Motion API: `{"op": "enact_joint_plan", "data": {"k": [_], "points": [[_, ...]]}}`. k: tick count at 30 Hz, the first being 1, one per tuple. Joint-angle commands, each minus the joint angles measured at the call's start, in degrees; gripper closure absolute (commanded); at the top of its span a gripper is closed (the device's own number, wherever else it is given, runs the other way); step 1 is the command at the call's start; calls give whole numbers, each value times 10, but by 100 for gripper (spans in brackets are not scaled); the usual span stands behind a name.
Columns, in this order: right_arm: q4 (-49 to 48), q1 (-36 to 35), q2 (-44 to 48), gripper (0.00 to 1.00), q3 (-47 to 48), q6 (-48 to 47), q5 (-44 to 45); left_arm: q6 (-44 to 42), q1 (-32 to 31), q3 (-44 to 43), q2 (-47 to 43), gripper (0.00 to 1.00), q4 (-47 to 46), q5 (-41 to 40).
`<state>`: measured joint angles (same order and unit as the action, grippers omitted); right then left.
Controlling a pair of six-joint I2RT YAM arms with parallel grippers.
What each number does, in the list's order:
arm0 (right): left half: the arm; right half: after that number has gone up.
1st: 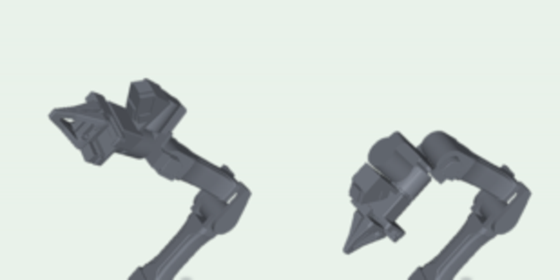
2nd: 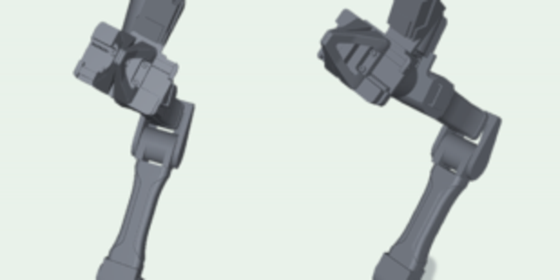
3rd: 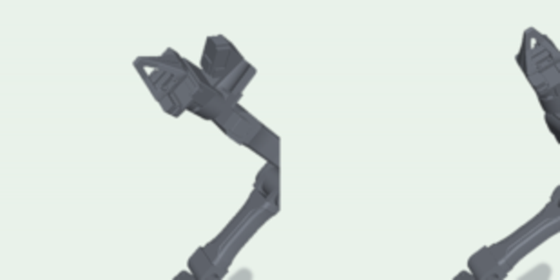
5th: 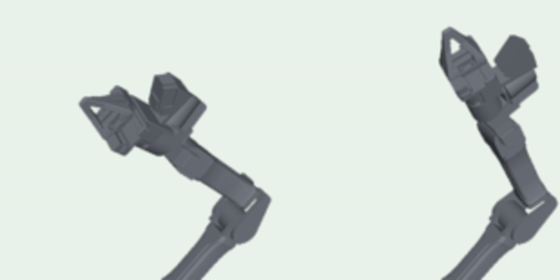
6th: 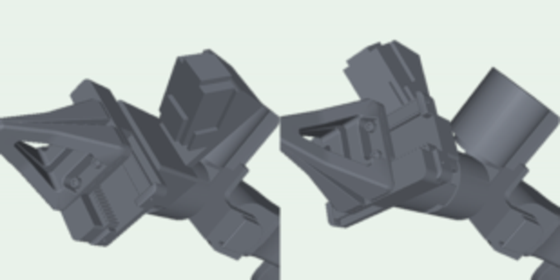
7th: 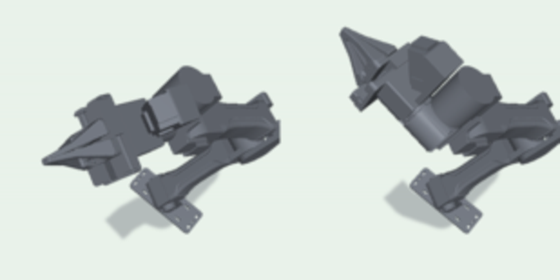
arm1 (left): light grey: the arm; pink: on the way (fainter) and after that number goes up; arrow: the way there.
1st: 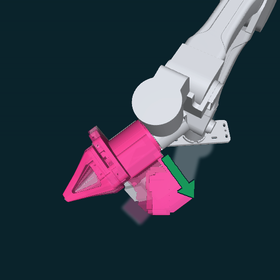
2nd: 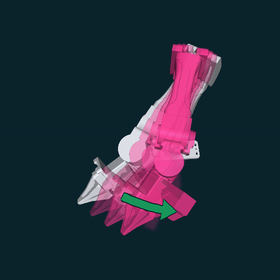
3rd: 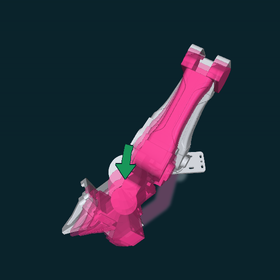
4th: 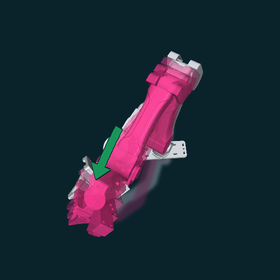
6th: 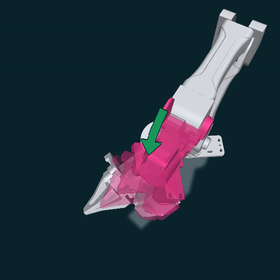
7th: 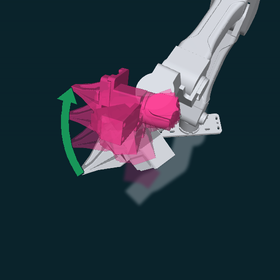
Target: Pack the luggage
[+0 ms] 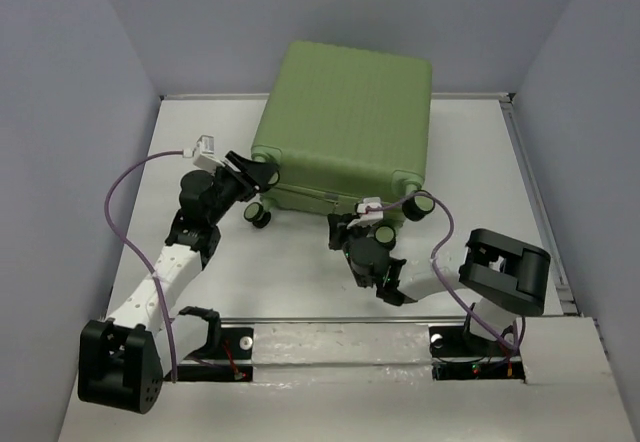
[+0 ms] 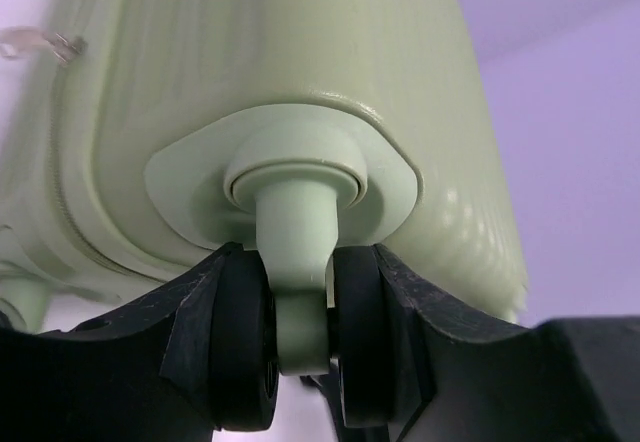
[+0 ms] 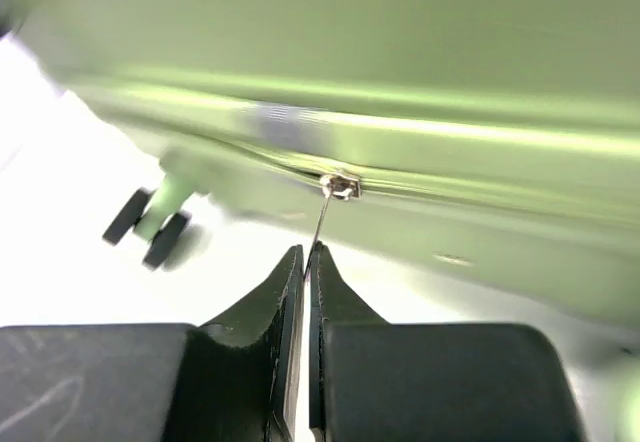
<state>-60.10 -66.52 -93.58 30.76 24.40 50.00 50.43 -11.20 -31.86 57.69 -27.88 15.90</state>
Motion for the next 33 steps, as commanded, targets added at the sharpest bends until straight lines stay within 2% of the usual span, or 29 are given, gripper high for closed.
{"op": "enact_joint_plan", "data": {"k": [1,3,5,8,11,13,14,17,20,23,24,27,28,31,33], "points": [[25,-49,15,93,45,-48,-209,41,-68,-34,-29,94,-91,207],[42,-49,37,93,28,-40,-178,47,-72,-28,-28,94,-96,210],[61,-40,101,93,-29,-24,-126,48,-72,-18,-30,94,-97,216],[108,-33,174,93,-61,-9,-119,48,-76,-6,-37,94,-96,209],[168,-27,179,93,-40,-17,-139,54,-87,-5,-31,94,-105,204],[260,-27,195,93,-15,3,-126,49,-84,-12,-28,94,-102,202],[263,-27,234,93,-33,7,-126,42,-82,-21,-29,94,-96,199],[265,-21,277,93,-46,6,-160,42,-92,-30,-21,94,-106,195],[257,-21,246,93,-27,10,-198,61,-110,-29,-2,94,-139,197],[164,-21,138,93,8,20,-277,87,-130,-40,20,94,-175,204],[134,-21,73,93,51,21,-312,94,-136,-54,22,94,-176,205],[75,-42,-6,93,118,9,-369,112,-147,-83,15,94,-177,213],[75,-48,-25,93,147,6,-363,115,-146,-89,8,94,-176,218],[104,-54,0,93,135,2,-337,92,-146,-119,-25,94,-116,214],[144,-54,69,93,75,10,-282,66,-146,-123,-41,94,-86,203]]}}
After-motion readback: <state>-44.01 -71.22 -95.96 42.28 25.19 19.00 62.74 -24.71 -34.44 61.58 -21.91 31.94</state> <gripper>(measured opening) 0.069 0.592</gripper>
